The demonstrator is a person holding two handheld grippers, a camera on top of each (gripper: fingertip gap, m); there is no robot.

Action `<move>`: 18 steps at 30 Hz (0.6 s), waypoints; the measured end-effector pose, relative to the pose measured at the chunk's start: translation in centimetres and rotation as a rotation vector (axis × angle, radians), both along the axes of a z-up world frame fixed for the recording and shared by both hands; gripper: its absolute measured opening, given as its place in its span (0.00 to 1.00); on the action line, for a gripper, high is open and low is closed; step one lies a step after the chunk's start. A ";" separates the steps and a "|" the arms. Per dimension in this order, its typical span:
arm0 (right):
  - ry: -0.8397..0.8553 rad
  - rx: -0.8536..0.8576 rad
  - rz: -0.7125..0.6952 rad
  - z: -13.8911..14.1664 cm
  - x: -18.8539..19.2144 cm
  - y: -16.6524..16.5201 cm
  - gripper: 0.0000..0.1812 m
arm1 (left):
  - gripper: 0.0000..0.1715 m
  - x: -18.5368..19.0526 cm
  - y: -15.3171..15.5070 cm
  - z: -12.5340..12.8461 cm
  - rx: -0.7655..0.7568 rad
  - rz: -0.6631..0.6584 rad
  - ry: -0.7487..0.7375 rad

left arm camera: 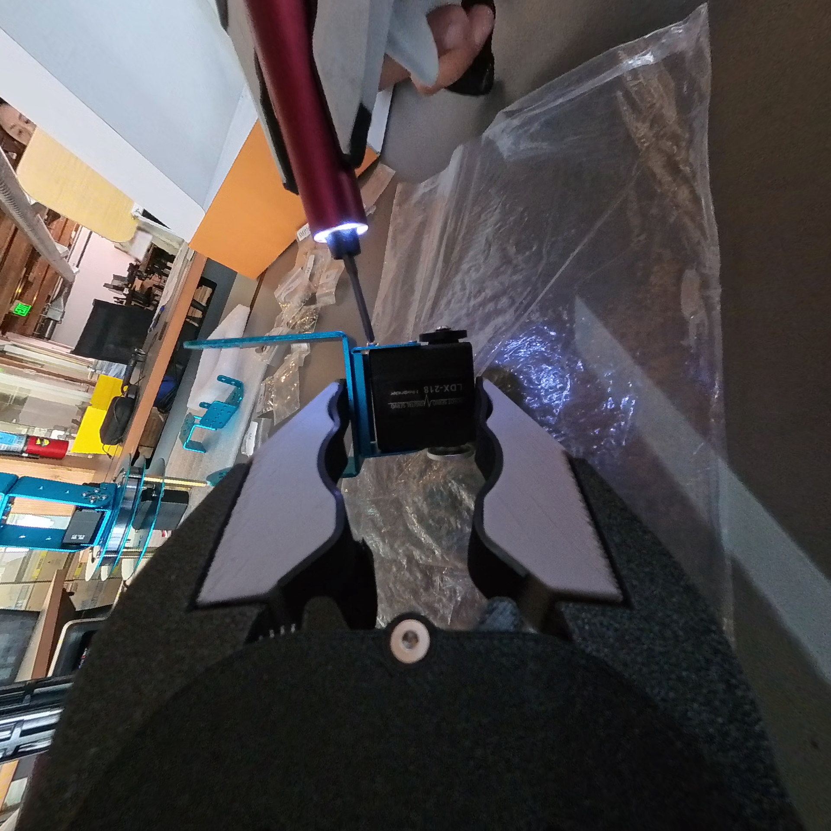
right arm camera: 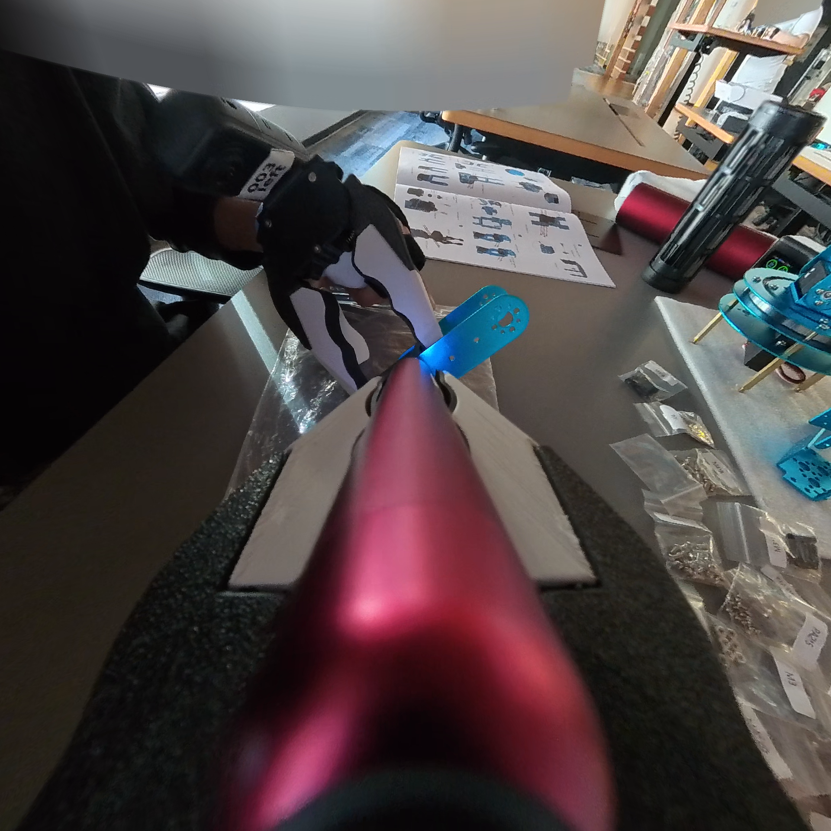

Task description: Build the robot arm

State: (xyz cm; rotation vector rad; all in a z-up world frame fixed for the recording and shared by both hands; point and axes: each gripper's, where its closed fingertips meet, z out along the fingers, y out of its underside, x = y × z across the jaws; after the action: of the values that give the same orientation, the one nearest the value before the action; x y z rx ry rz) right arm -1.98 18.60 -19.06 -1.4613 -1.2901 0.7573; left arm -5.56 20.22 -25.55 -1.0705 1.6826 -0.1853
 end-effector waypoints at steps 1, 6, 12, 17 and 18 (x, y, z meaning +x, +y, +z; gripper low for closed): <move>-0.006 0.015 -0.002 0.0 0.0 0.0 0.13 | 0.32 0.0 0.0 0.0 0.002 0.000 0.000; 0.027 0.083 -0.022 0.5 -0.2 0.0 0.14 | 0.32 0.1 -0.1 0.0 0.012 -0.006 0.002; 0.004 0.092 0.011 0.4 -0.3 -0.5 0.12 | 0.32 0.2 -0.3 0.0 0.022 -0.010 0.006; -0.003 0.059 0.002 0.3 -0.3 -0.3 0.13 | 0.32 0.1 -0.2 0.0 0.009 -0.005 0.004; -0.007 0.050 -0.001 0.2 -0.3 -0.3 0.12 | 0.32 0.1 -0.2 0.0 0.007 -0.002 0.004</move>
State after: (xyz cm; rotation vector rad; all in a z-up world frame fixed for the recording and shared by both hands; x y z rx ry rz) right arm -2.23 18.33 -18.85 -1.4251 -1.3047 0.7152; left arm -5.50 20.07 -25.57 -1.0648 1.6873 -0.1790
